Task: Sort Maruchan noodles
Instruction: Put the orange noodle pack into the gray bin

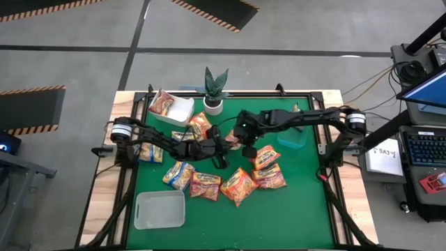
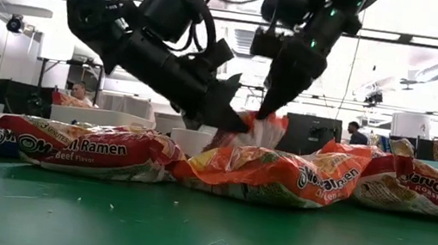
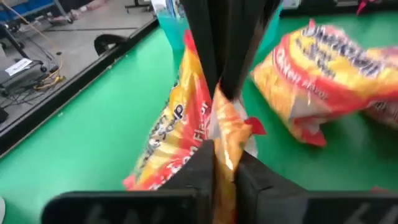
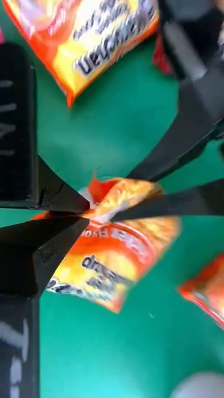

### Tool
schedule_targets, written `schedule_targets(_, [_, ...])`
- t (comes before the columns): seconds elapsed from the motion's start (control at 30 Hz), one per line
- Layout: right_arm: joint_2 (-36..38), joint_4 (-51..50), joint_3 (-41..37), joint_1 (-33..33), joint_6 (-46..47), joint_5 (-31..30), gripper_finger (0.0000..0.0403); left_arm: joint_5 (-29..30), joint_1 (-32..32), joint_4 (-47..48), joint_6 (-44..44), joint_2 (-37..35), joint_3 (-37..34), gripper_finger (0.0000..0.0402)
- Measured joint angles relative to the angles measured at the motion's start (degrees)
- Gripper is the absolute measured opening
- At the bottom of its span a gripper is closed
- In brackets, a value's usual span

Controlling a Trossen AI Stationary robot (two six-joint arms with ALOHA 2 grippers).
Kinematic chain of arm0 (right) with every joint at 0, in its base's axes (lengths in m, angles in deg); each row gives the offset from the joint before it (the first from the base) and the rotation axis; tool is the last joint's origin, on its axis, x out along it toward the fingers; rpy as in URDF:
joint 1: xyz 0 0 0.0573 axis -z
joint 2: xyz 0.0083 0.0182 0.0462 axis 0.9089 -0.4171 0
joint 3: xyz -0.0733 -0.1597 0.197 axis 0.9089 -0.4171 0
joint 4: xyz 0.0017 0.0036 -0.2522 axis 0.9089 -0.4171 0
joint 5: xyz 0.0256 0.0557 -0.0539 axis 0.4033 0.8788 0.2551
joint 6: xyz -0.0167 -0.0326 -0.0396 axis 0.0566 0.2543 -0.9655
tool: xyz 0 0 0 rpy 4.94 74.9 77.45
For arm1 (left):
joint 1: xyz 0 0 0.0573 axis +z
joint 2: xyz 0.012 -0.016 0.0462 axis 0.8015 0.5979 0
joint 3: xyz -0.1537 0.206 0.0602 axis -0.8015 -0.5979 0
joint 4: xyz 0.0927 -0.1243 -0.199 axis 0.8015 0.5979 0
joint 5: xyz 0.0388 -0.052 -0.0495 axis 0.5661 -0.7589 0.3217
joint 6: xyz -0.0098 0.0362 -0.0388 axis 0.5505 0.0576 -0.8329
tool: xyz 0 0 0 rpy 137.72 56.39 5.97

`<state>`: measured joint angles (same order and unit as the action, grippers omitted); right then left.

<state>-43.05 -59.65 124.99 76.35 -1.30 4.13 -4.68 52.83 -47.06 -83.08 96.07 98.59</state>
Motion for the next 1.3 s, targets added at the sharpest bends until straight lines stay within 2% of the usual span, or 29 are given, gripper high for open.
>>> schedule_targets(0.23, [10.9, -2.1, -0.3, -0.1, 1.7, -1.5, 0.0008, 2.7, -0.9, 0.9, -1.4, -3.3, -0.2, 0.0001])
schedule_targets(0.43, [22.8, -1.7, -3.0, -0.7, 4.2, -1.9, 0.0008, 2.8, -3.1, 2.5, -1.8, -11.4, -0.9, 0.0000])
schedule_targets(0.53, [29.0, 0.7, -7.5, -1.5, 5.9, -2.4, 0.0008, 2.8, -5.1, 5.7, -1.8, -17.2, -0.9, 0.0000])
schedule_targets(0.8, [42.6, 18.9, -25.3, -4.5, 10.4, -2.4, 0.0009, 2.9, -10.2, 11.0, -8.2, -29.9, -0.9, 0.0000])
schedule_targets(0.97, [46.8, 27.7, -33.2, -5.1, 12.0, -2.5, 0.0009, 2.7, -14.4, 13.8, -11.9, -36.8, -0.9, 0.0000])
schedule_targets(1.13, [47.5, 31.7, -35.3, -5.1, 12.0, -2.5, 0.0009, -4.8, -20.6, 26.3, -11.5, -44.4, -0.9, 0.0000])
schedule_targets(1.3, [47.4, 32.0, -34.7, -5.1, 11.2, -2.5, 0.0009, -4.8, -27.2, 40.2, -19.7, -50.0, -0.6, 0.0000])
